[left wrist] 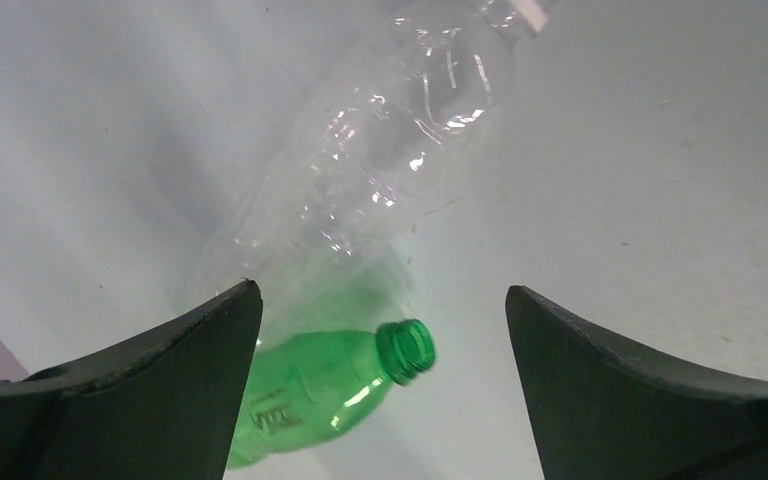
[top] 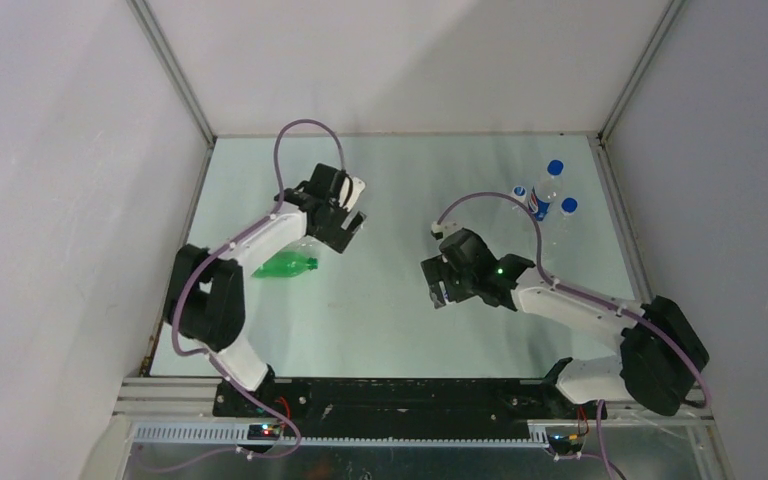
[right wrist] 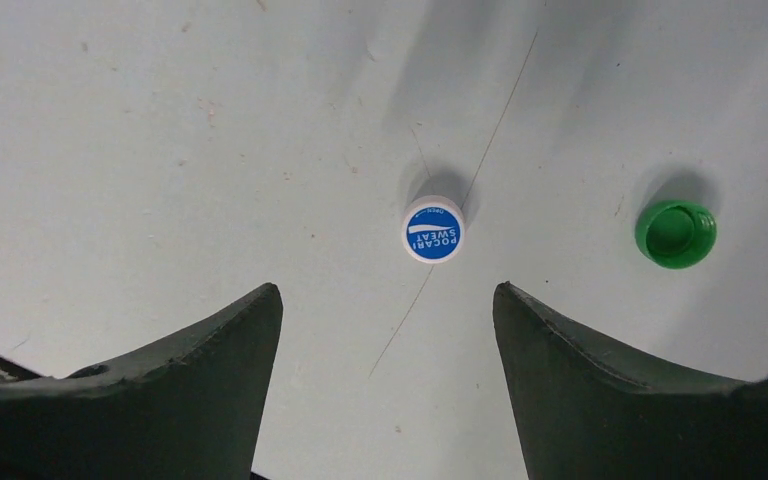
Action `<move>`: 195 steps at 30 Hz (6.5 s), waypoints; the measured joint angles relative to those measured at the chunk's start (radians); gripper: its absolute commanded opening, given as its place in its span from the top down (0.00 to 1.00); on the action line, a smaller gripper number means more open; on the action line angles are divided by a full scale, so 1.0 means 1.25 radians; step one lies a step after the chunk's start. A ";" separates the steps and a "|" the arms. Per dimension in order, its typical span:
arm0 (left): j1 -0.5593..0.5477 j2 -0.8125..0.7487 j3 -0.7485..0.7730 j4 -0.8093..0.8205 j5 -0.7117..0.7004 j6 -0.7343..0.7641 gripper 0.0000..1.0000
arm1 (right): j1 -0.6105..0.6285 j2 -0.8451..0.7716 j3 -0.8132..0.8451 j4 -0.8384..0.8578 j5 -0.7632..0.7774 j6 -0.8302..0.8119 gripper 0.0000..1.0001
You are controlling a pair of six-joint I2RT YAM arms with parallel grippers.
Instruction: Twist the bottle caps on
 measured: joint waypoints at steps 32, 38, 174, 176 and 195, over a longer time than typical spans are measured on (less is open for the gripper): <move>-0.085 0.303 0.298 -0.155 0.140 -0.052 0.39 | 0.000 -0.191 0.016 -0.157 0.049 0.057 0.21; -0.139 0.147 0.058 -0.143 0.151 -0.202 0.37 | 0.000 -0.229 0.009 -0.156 0.050 0.071 0.21; -0.343 -0.767 -0.706 0.836 0.239 -0.008 0.64 | -0.060 -0.249 0.174 0.272 -0.246 0.179 0.24; -0.343 -0.761 -0.700 0.843 0.247 -0.008 0.64 | -0.060 -0.233 0.174 0.292 -0.261 0.188 0.29; -0.343 -0.734 -0.697 0.876 0.258 -0.020 0.64 | -0.051 -0.191 0.174 0.370 -0.360 0.212 0.76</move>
